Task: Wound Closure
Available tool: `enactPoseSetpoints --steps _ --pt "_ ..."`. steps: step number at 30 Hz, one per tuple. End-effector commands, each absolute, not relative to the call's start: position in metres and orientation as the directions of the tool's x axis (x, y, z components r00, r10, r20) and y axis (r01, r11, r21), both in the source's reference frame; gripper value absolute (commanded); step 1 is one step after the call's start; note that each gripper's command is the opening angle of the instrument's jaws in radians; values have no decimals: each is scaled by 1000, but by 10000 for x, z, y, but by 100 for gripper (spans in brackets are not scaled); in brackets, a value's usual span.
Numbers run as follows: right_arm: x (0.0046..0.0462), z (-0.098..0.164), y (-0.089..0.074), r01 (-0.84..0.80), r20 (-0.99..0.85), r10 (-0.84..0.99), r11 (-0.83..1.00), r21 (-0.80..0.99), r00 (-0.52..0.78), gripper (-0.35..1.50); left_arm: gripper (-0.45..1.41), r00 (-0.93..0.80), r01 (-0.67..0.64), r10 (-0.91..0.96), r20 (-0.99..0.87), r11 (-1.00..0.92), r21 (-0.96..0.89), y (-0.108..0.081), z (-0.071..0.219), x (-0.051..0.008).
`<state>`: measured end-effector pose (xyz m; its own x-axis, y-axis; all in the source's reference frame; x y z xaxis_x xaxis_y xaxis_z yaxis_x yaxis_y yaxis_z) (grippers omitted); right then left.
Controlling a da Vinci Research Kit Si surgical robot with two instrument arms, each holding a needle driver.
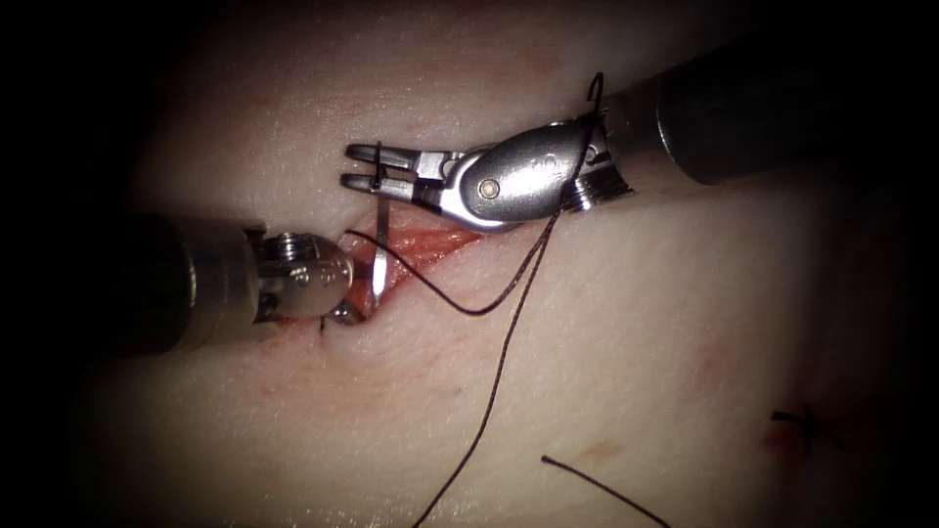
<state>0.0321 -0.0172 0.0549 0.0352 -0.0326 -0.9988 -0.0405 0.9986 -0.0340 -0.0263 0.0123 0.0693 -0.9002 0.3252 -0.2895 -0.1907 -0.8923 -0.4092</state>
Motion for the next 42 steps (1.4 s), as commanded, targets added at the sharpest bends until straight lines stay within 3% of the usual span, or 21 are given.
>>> enactPoseSetpoints --steps 1,11,16,18,30,42 --pt "329 553 -178 -43 -998 -50 998 -52 42 -35 71 -900 -188 324 -291 -892 -411 117 700 -269" --pt "331 560 -197 -41 -992 -112 993 -115 61 -35 71 -890 -193 335 -308 -891 -410 120 694 -267" --pt "327 563 -201 -33 -994 -89 995 -91 65 -35 69 -868 -218 364 -338 -890 -400 129 686 -267" --pt "324 564 -199 -33 -995 -76 996 -78 65 -35 59 -842 -239 374 -390 -905 -353 141 677 -269" --pt "322 566 -195 -36 -998 -20 999 -22 66 -35 57 -799 -292 387 -460 -919 -265 115 626 -272" --pt "324 565 -186 -13 -996 -1 1000 -3 89 -35 34 -773 -346 397 -495 -918 -196 80 599 -280"
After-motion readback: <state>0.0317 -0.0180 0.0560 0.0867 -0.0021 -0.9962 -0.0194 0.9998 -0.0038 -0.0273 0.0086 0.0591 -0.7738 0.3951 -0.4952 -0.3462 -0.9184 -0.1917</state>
